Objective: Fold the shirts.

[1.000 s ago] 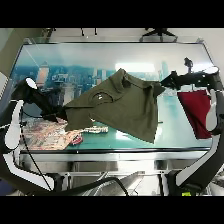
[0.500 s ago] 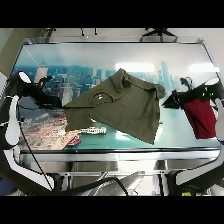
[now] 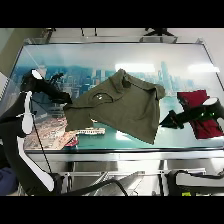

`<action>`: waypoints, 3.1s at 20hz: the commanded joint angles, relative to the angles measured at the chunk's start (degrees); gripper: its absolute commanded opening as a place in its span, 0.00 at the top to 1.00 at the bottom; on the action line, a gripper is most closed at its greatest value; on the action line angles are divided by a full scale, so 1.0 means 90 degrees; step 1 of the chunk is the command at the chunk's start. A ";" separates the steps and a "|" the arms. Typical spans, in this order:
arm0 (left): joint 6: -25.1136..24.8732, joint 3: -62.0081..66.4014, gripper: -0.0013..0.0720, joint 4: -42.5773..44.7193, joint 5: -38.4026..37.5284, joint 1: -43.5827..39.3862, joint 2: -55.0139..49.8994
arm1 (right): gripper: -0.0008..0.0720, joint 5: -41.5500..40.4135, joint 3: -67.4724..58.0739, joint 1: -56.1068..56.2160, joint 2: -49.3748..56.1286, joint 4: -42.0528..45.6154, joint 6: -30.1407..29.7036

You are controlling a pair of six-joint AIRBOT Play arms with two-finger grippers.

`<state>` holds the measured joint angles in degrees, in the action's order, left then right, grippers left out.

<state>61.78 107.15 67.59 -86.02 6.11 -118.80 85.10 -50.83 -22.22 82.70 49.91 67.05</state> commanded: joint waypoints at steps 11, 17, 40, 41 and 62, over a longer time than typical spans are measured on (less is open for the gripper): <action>-0.0024 0.0372 0.34 -0.0002 -0.0814 -0.0262 -0.0146 | 0.34 -0.2455 0.2093 0.0784 -0.0364 -0.0525 -0.0121; -0.0369 0.0374 0.34 0.0296 -0.0945 0.0134 0.0192 | 0.34 -0.2810 0.2093 0.1753 -0.0364 -0.0554 -0.0117; -0.0979 0.0046 0.96 -0.4505 -0.1513 0.0255 0.0828 | 0.96 -0.1365 0.0826 0.1588 -0.1183 -0.2936 -0.1445; -0.0976 -0.0211 0.96 -0.5887 -0.1683 0.0525 0.1149 | 0.96 -0.1090 0.0401 0.1413 -0.1617 -0.2977 -0.1375; -0.1059 -0.2654 0.95 -0.4663 0.3483 0.0544 0.6001 | 0.96 -0.2110 -0.2446 -0.0019 -0.3519 -0.3424 -0.2142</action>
<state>55.44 83.24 12.95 -62.78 20.82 -56.60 69.95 -80.44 -29.89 44.38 16.01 49.21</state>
